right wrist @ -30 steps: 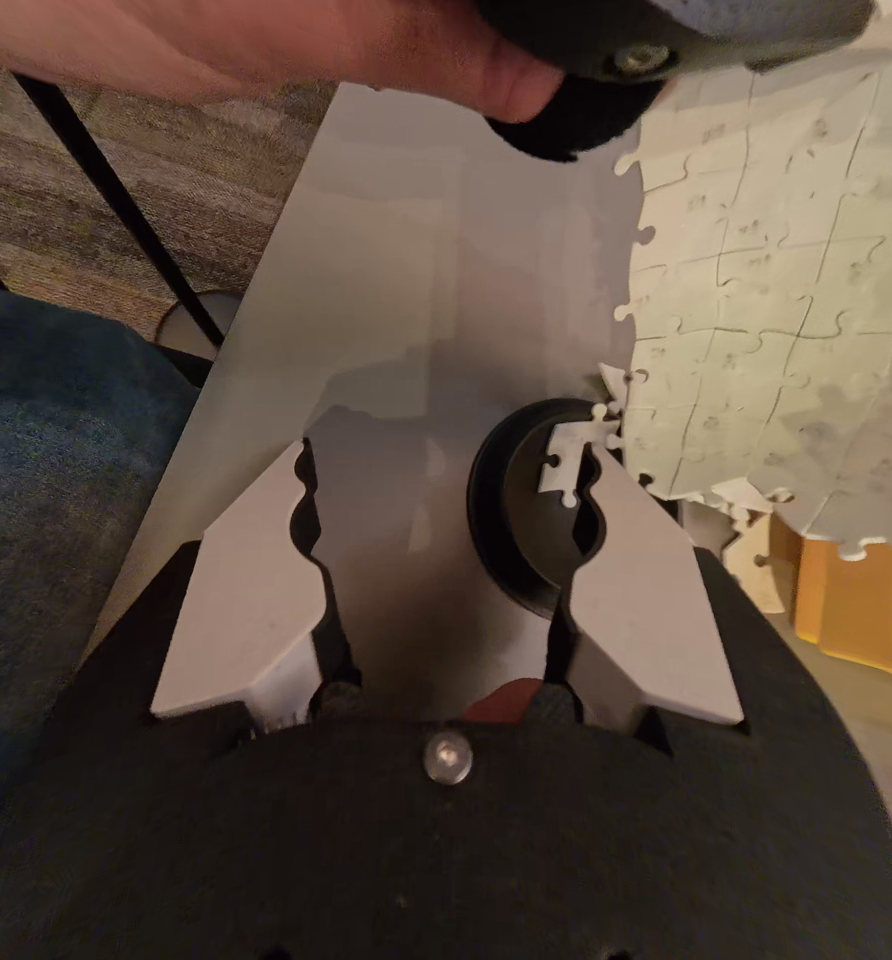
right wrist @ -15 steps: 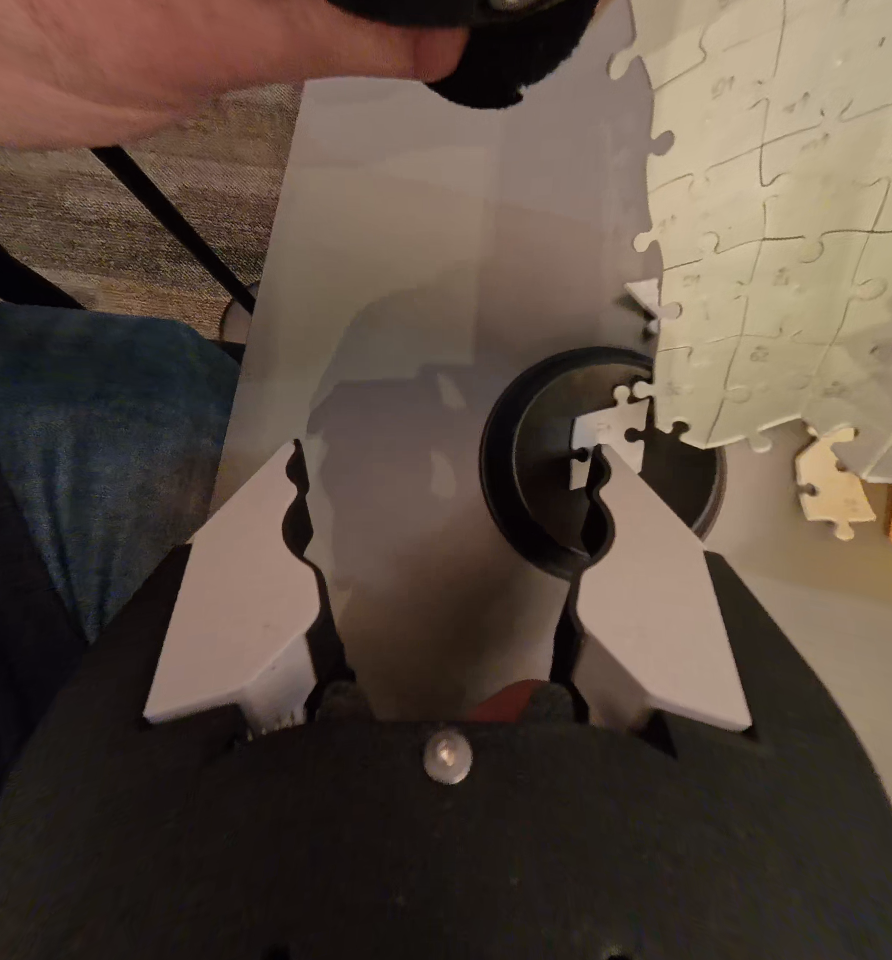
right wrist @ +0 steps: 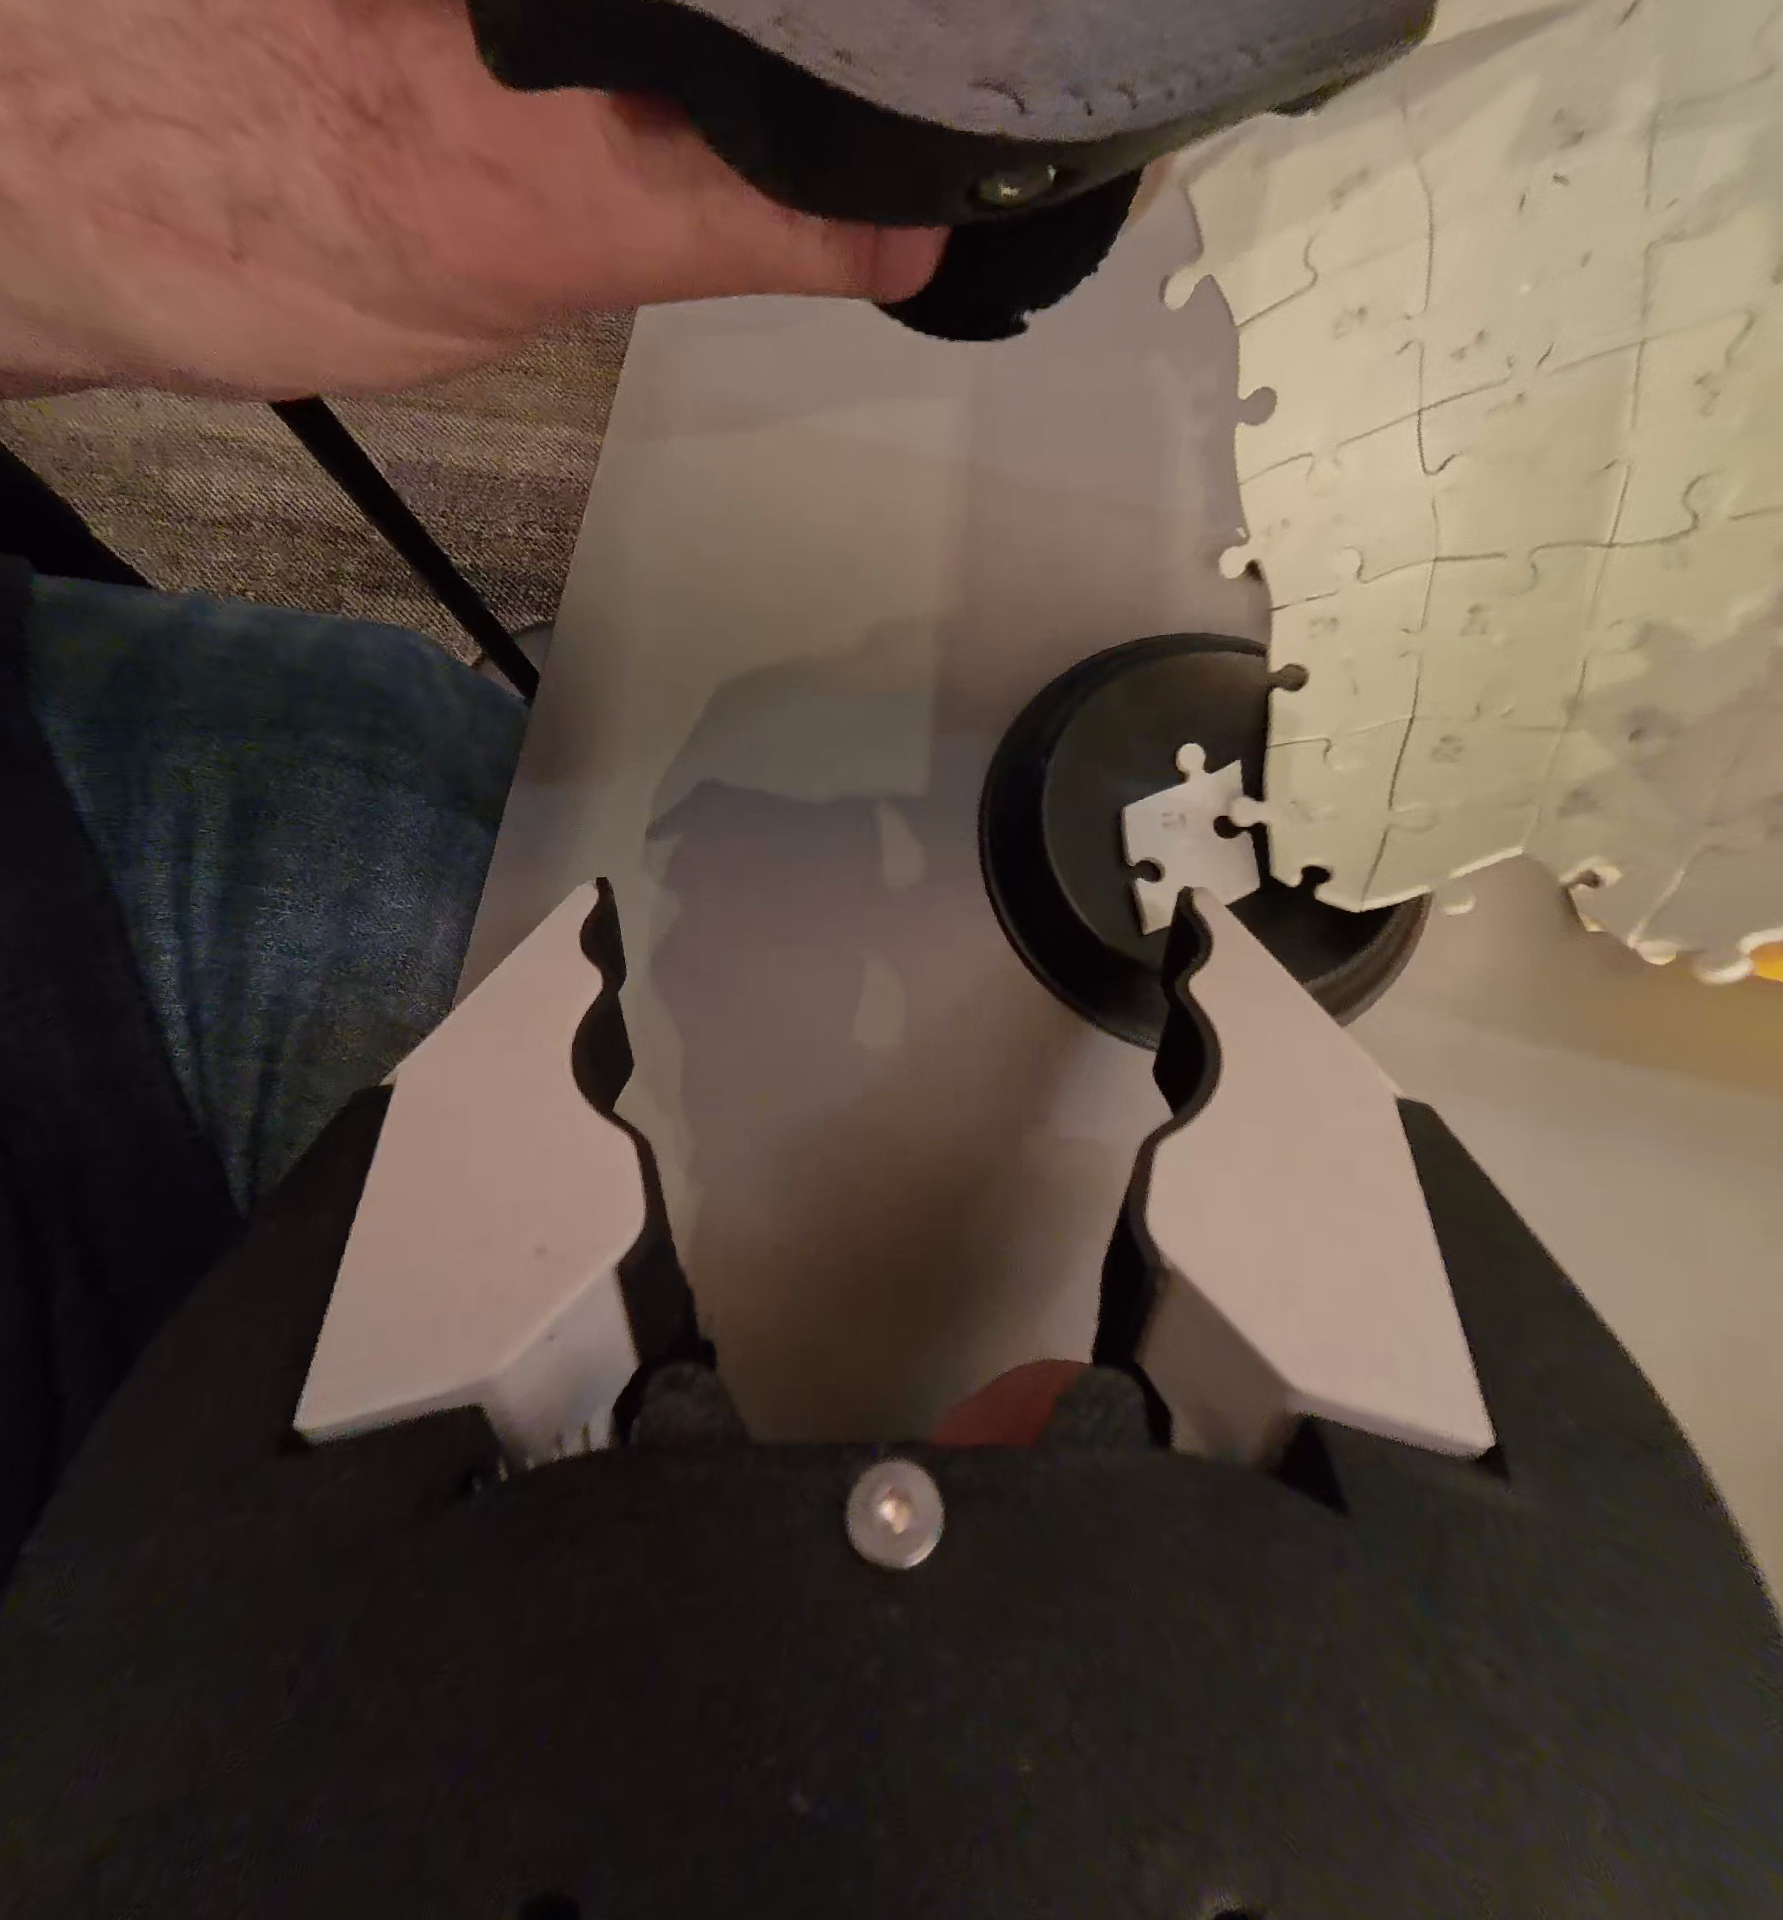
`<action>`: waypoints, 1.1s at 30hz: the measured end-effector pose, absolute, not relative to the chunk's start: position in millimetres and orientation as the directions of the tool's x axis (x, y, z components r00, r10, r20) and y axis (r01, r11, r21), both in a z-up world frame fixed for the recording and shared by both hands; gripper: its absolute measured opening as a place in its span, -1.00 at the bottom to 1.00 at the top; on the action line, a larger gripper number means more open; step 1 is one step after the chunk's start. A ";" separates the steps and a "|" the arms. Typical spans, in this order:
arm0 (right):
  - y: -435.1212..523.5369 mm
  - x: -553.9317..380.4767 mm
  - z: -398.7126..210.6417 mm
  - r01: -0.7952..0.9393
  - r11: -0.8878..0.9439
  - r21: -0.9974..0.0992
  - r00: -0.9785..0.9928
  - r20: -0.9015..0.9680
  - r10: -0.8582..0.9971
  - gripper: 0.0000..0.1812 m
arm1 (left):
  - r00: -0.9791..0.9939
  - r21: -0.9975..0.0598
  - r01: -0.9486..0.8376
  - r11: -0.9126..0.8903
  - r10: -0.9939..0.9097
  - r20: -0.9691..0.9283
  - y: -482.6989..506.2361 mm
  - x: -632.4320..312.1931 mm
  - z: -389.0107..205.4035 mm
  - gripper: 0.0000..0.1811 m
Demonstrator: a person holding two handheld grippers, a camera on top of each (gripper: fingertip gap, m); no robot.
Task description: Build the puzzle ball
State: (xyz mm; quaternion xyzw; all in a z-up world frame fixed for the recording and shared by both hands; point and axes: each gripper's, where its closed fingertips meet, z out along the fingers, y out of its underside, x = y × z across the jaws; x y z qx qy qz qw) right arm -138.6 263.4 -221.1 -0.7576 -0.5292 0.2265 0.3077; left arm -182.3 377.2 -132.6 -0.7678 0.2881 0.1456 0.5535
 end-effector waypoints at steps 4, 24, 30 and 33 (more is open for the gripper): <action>262.5 -142.5 -226.6 0.668 -0.263 -0.696 0.338 -0.030 0.940 0.17 | 0.790 -0.765 -0.606 -0.219 -0.279 -0.546 375.8 -178.6 -134.6 -0.96; 257.9 -157.3 -222.6 0.605 -0.366 -0.707 0.429 -0.098 0.898 0.21 | 0.774 -0.749 -0.630 -0.203 -0.240 -0.586 370.9 -189.8 -135.2 -0.97; 266.4 -155.1 -217.7 0.598 -0.328 -0.731 0.422 -0.061 0.905 0.20 | 0.770 -0.745 -0.636 -0.201 -0.231 -0.595 369.0 -191.6 -135.3 -0.97; 275.0 -152.0 -219.0 0.614 -0.288 -0.735 0.402 -0.022 0.915 0.21 | 0.765 -0.740 -0.642 -0.201 -0.224 -0.603 368.8 -192.6 -135.0 -0.96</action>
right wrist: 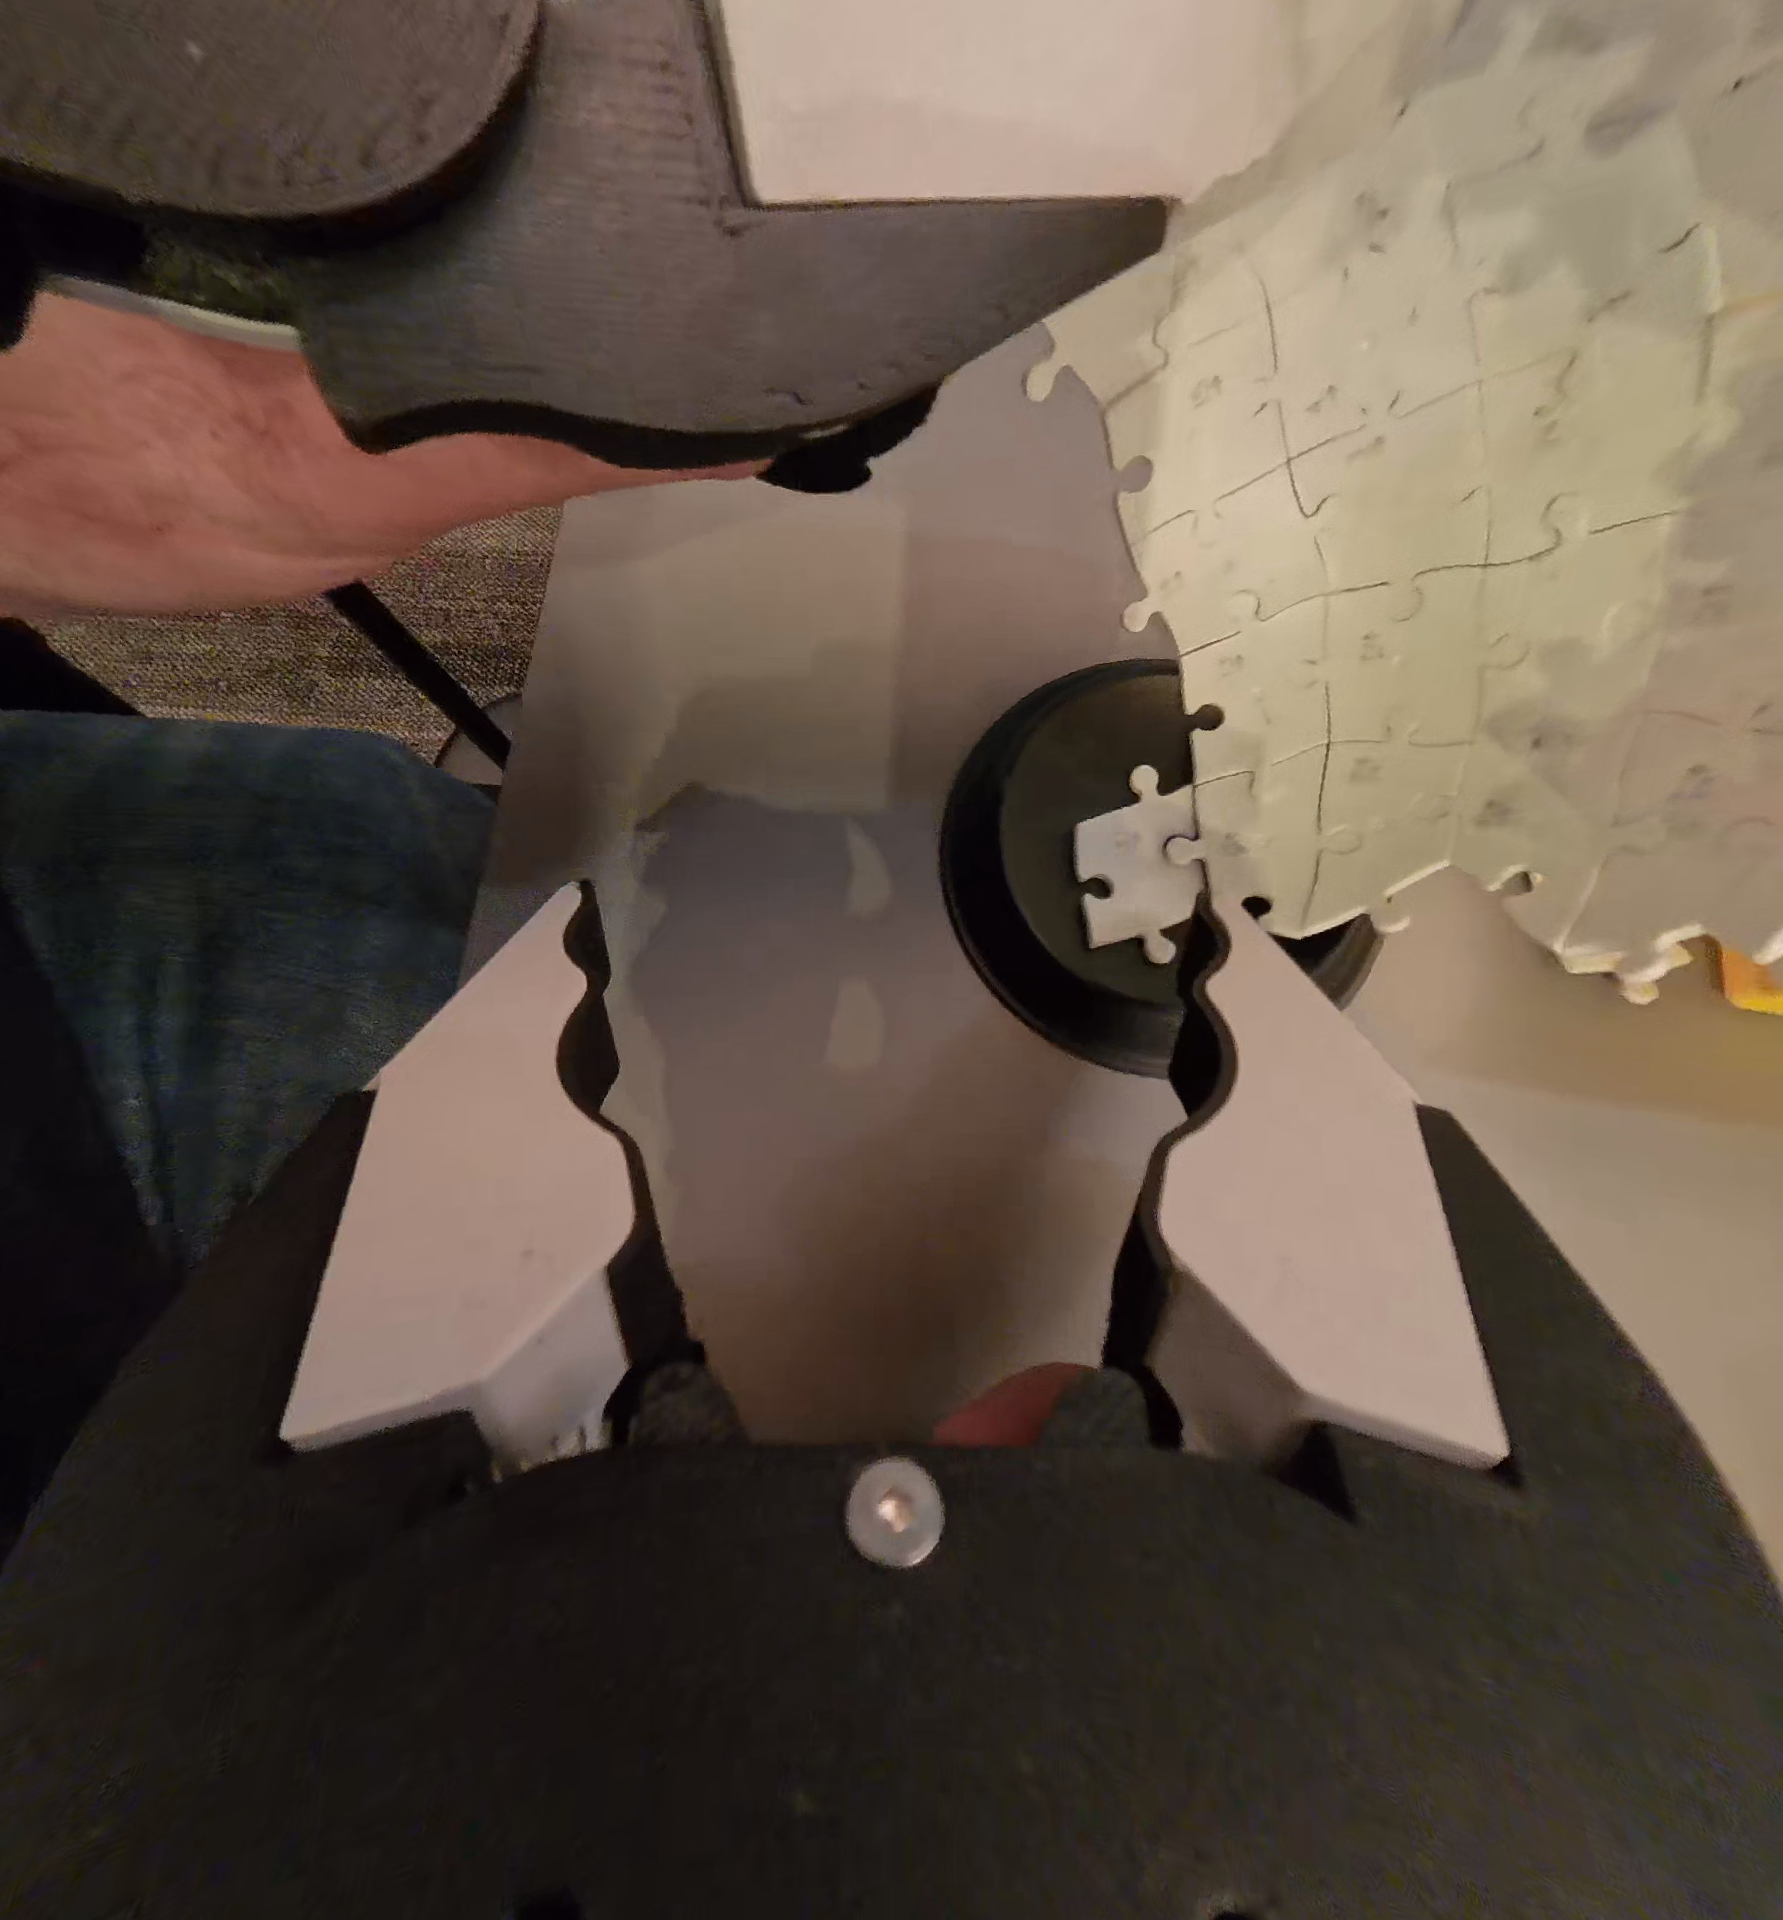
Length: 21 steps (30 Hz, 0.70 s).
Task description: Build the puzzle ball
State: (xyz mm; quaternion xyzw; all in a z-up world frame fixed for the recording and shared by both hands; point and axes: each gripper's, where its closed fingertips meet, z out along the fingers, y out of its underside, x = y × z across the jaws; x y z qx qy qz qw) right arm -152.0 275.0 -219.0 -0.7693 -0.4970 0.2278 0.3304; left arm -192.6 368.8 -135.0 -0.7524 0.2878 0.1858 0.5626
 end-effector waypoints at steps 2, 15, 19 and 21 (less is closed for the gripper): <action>278.1 -150.7 -221.3 0.618 -0.275 -0.736 0.384 -0.022 0.923 0.20 | 0.767 -0.742 -0.640 -0.201 -0.224 -0.601 368.6 -192.6 -134.4 -0.97; 287.8 -158.8 -226.7 0.656 -0.196 -0.729 0.296 0.009 0.955 0.14 | 0.774 -0.748 -0.632 -0.203 -0.208 -0.597 370.3 -200.6 -135.8 -0.97; 289.1 -159.5 -228.4 0.659 -0.191 -0.727 0.278 0.000 0.961 0.15 | 0.780 -0.754 -0.625 -0.204 -0.204 -0.591 371.1 -203.4 -136.1 -0.97; 289.4 -160.3 -228.9 0.664 -0.185 -0.724 0.271 0.002 0.963 0.15 | 0.779 -0.754 -0.626 -0.201 -0.204 -0.592 371.4 -203.1 -135.8 -0.97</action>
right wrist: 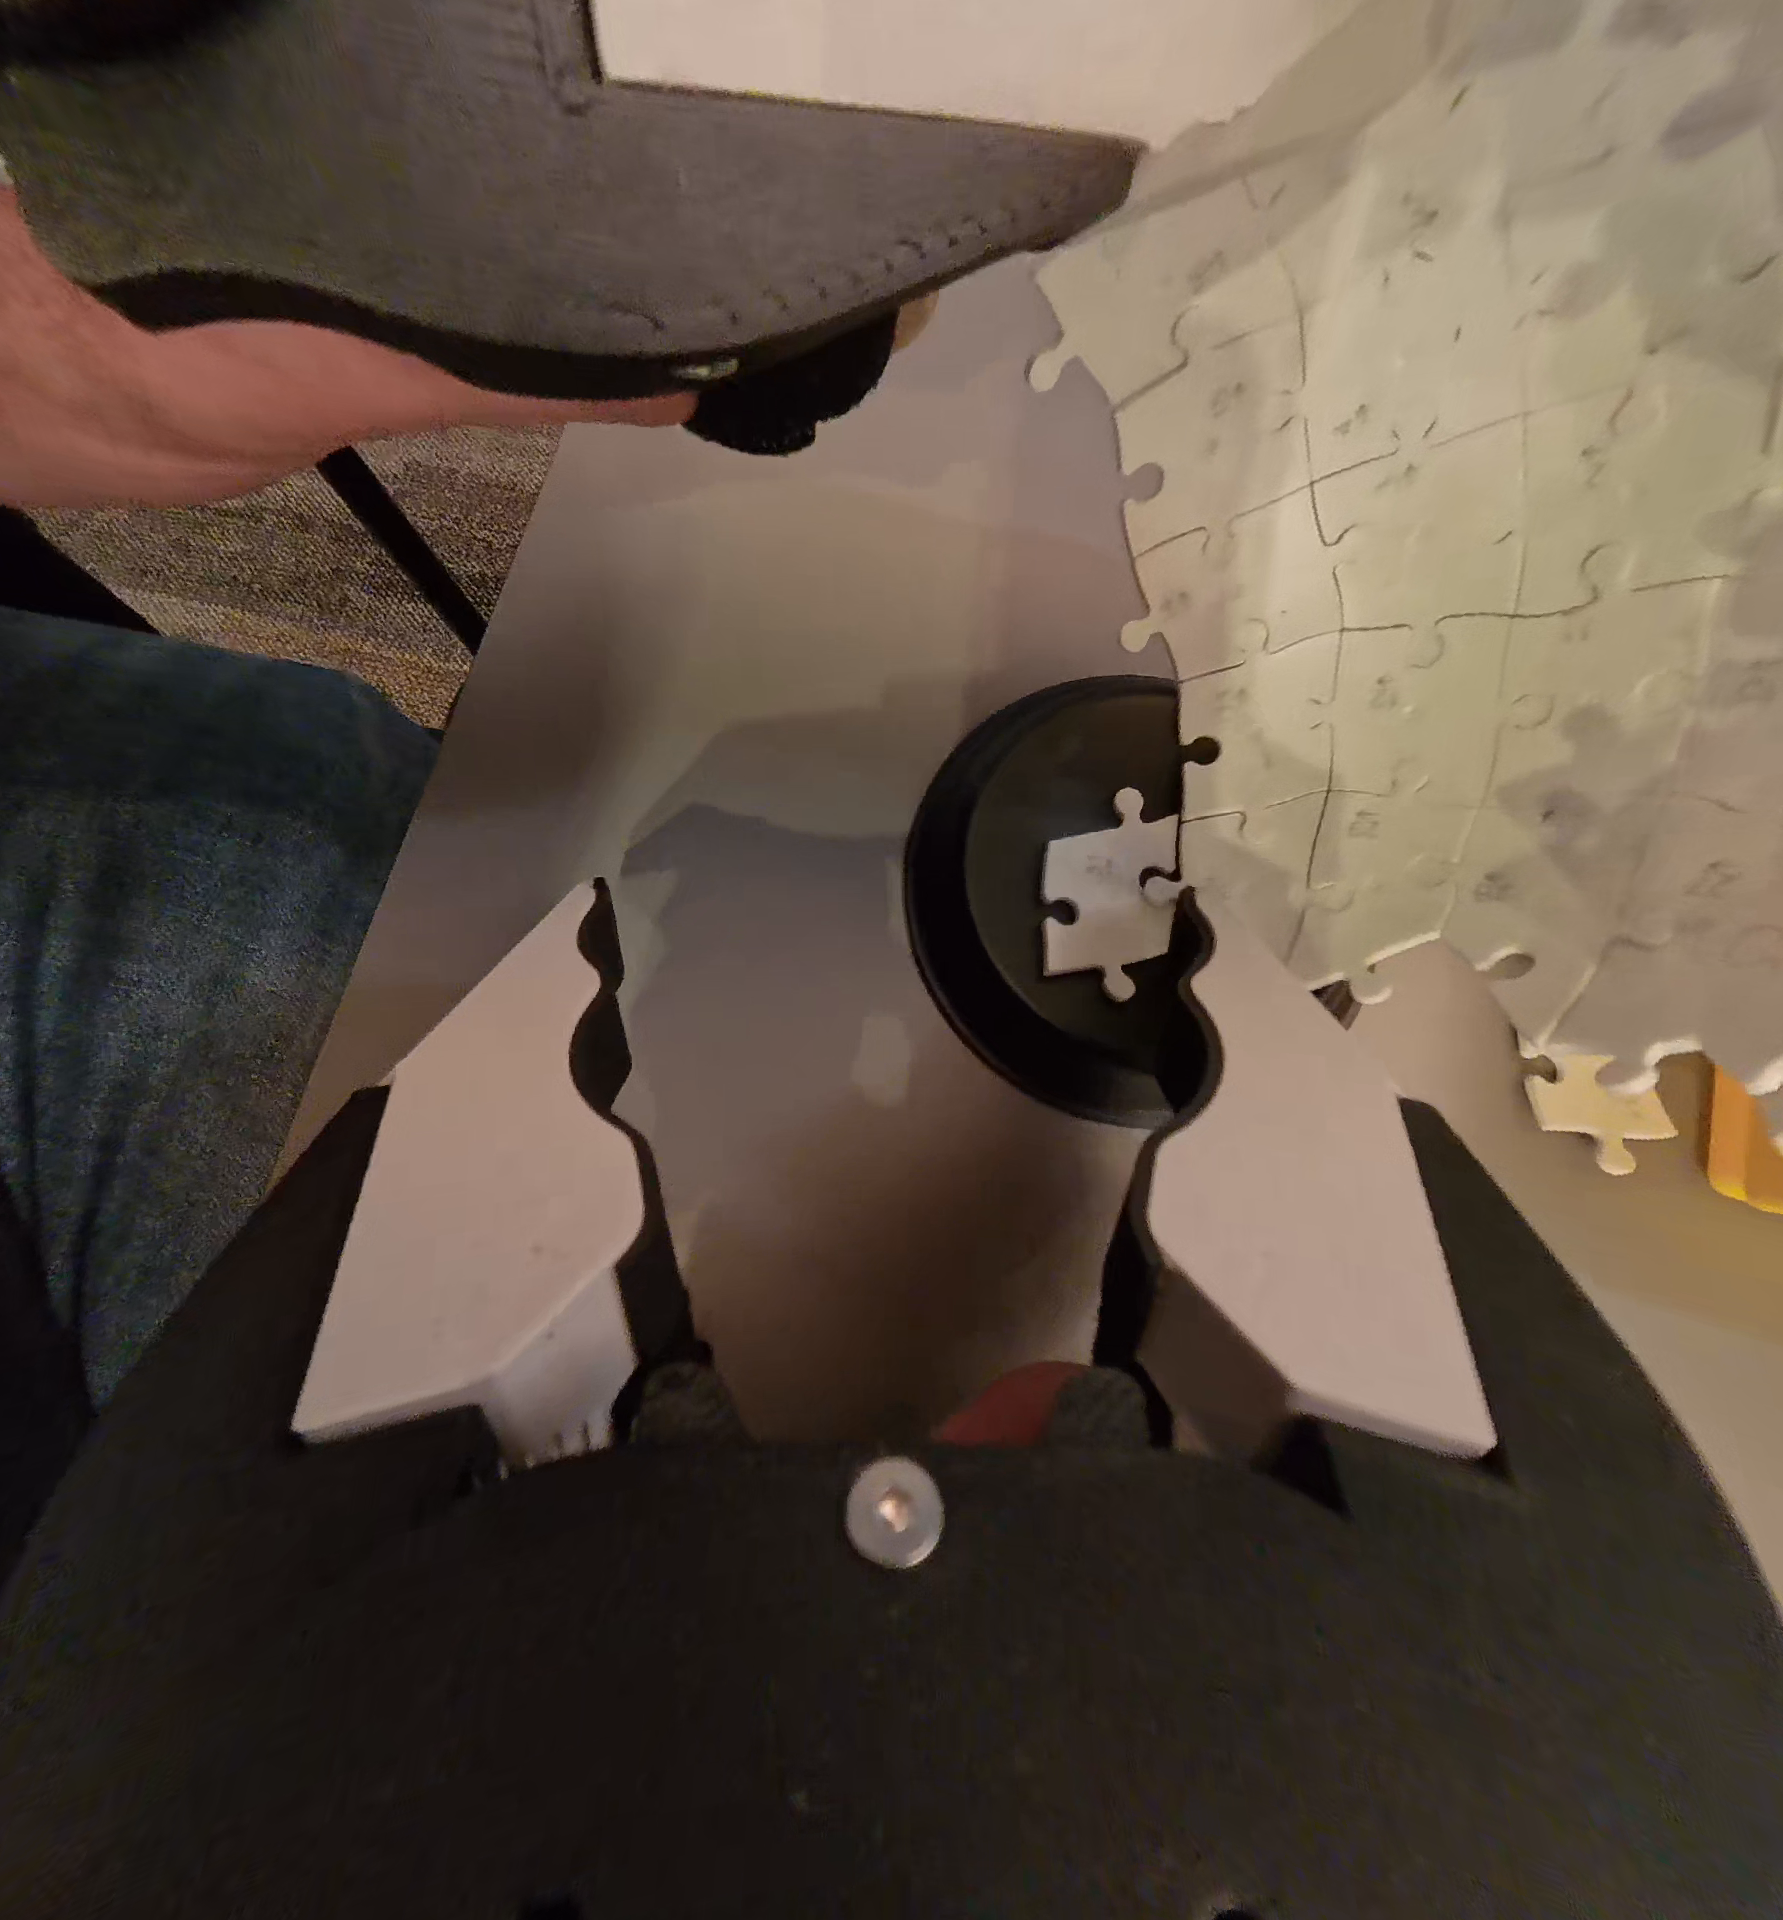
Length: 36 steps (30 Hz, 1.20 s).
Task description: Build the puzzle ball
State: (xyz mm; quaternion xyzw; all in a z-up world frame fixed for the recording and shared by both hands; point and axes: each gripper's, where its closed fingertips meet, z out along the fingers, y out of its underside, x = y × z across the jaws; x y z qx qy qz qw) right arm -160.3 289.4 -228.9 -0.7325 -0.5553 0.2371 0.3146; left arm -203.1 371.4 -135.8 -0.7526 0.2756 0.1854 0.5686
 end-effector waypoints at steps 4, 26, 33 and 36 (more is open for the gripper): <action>292.2 -163.9 -226.5 0.654 -0.184 -0.734 0.266 -0.005 0.964 0.12 | 0.784 -0.759 -0.619 -0.200 -0.203 -0.586 372.6 -203.7 -135.5 -0.97; 299.1 -170.2 -231.7 0.672 -0.166 -0.722 0.243 0.003 0.970 0.03 | 0.787 -0.762 -0.617 -0.195 -0.181 -0.590 373.5 -209.9 -132.4 -0.96; 300.0 -167.7 -233.7 0.687 -0.140 -0.713 0.226 0.026 0.974 0.01 | 0.783 -0.761 -0.622 -0.187 -0.187 -0.594 369.3 -207.0 -132.4 -0.95; 301.6 -167.2 -233.3 0.683 -0.144 -0.716 0.230 0.024 0.973 -0.03 | 0.784 -0.762 -0.619 -0.187 -0.188 -0.591 369.2 -207.3 -132.6 -0.95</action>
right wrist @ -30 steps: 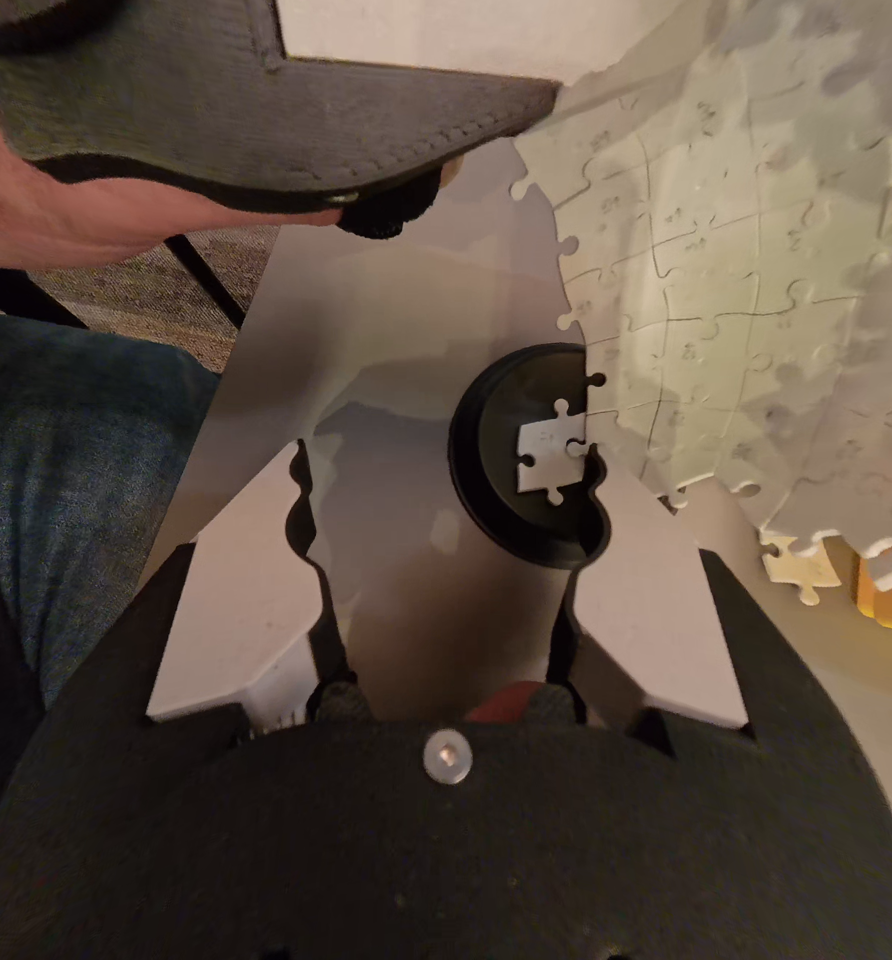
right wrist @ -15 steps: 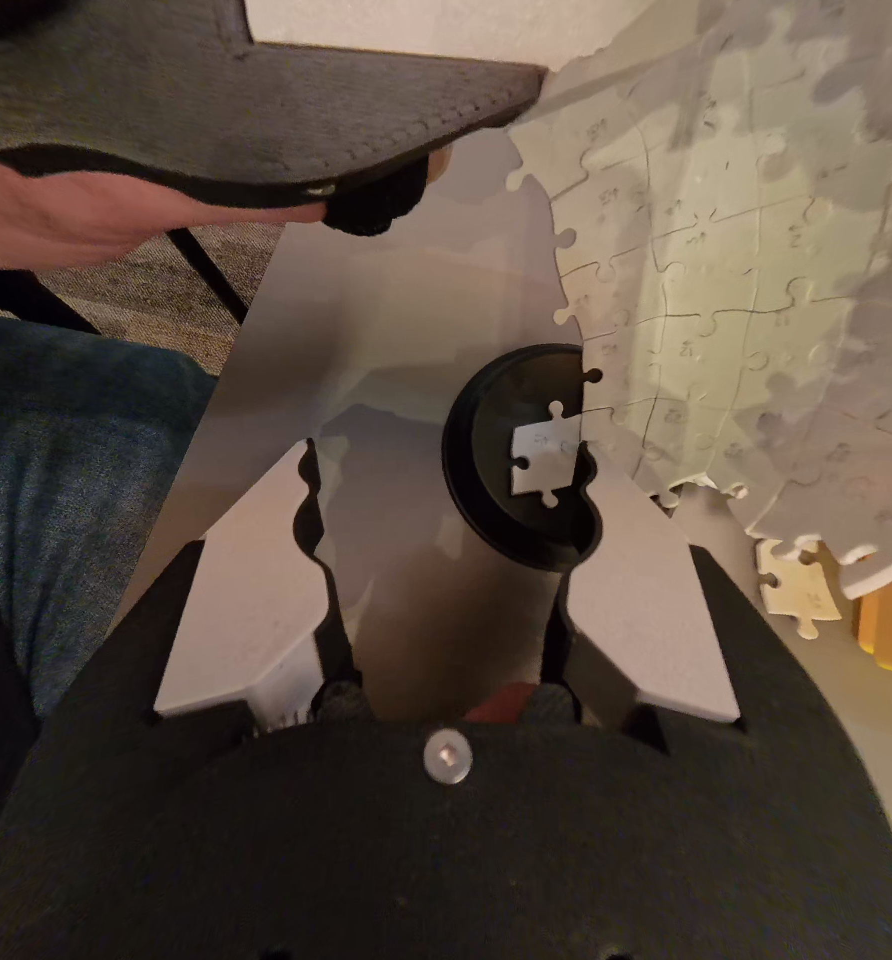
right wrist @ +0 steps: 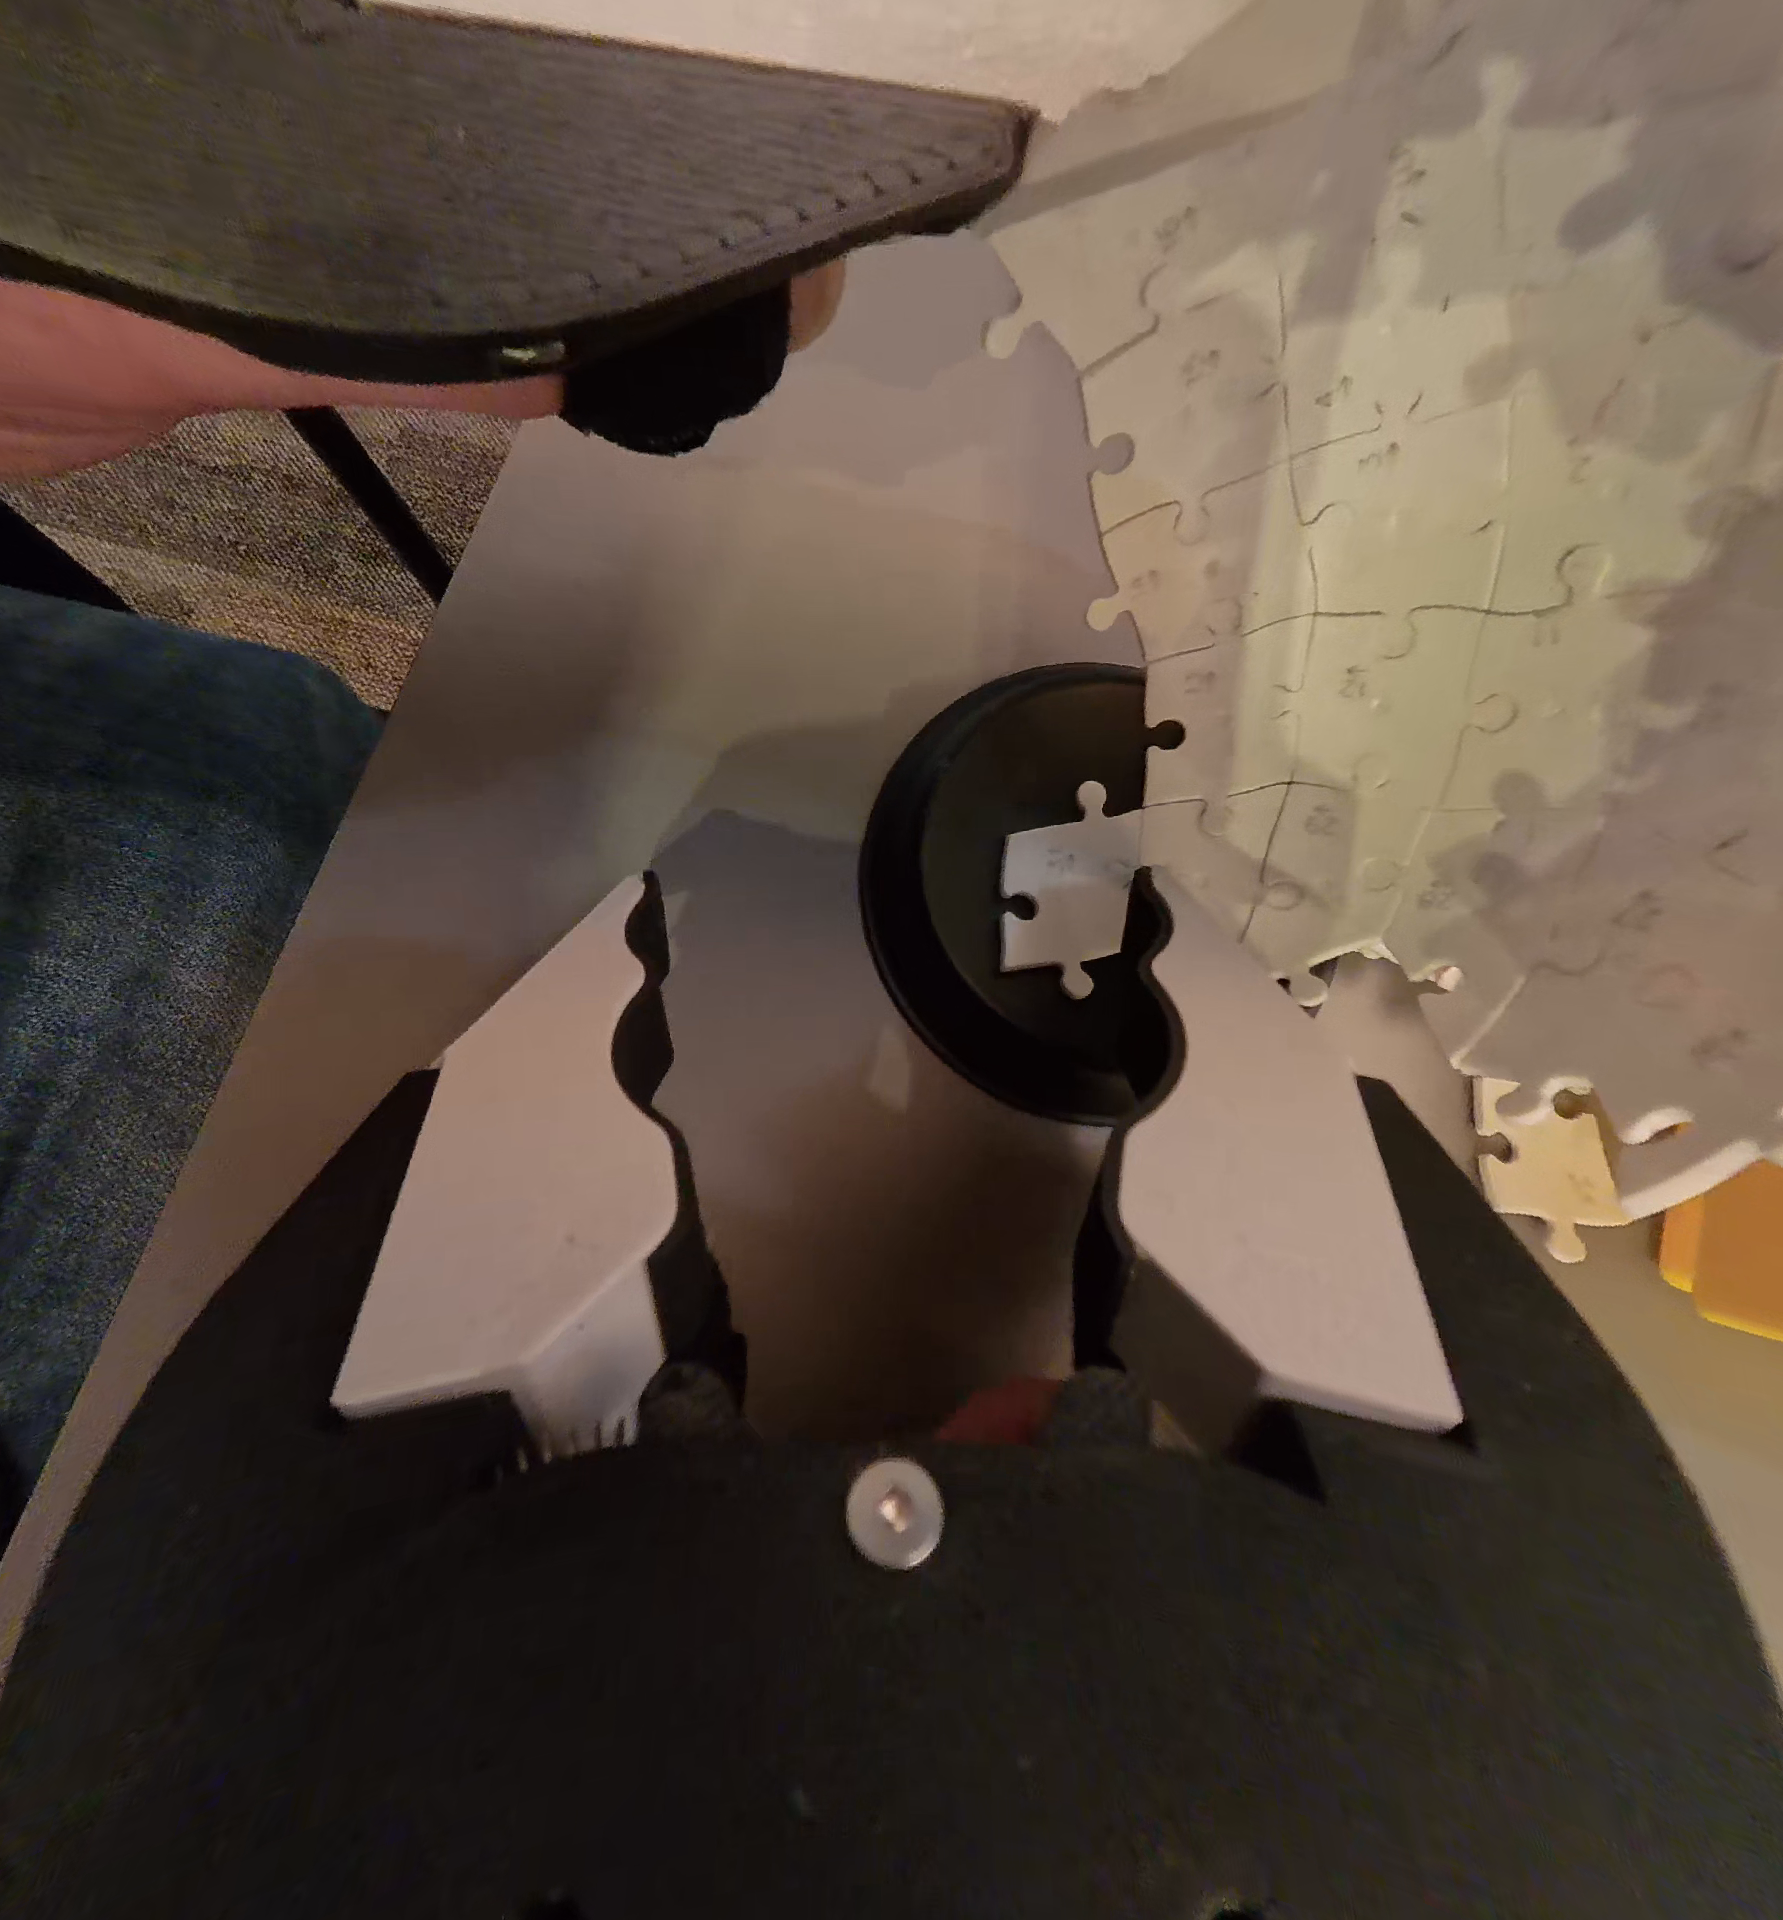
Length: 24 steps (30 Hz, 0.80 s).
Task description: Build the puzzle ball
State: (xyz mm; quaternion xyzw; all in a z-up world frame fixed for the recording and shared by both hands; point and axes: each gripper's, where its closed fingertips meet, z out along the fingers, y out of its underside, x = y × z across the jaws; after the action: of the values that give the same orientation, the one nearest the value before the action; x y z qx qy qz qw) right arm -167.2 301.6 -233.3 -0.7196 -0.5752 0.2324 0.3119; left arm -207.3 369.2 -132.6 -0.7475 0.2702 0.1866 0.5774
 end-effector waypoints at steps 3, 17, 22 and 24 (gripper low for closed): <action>301.4 -168.8 -232.6 0.692 -0.131 -0.710 0.225 0.039 0.974 -0.01 | 0.790 -0.766 -0.612 -0.194 -0.182 -0.585 370.7 -209.8 -133.0 -0.96; 294.9 -144.7 -212.5 0.618 -0.124 -0.776 0.255 0.049 0.966 -0.03 | 0.835 -0.797 -0.550 -0.251 -0.168 -0.524 376.3 -220.8 -139.2 -0.96; 298.9 -135.0 -214.2 0.622 -0.129 -0.772 0.276 0.062 0.959 -0.04 | 0.843 -0.802 -0.538 -0.259 -0.169 -0.511 376.2 -222.1 -139.6 -0.96; 301.4 -131.7 -217.4 0.626 -0.136 -0.768 0.283 0.062 0.957 -0.04 | 0.840 -0.799 -0.542 -0.261 -0.170 -0.515 375.7 -222.3 -139.8 -0.96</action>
State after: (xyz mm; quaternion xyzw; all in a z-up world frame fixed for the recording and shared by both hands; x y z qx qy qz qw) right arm -131.7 301.4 -217.4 -0.7171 -0.5520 0.2314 0.3570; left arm -222.3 375.7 -139.8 -0.7767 0.2293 0.1651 0.5629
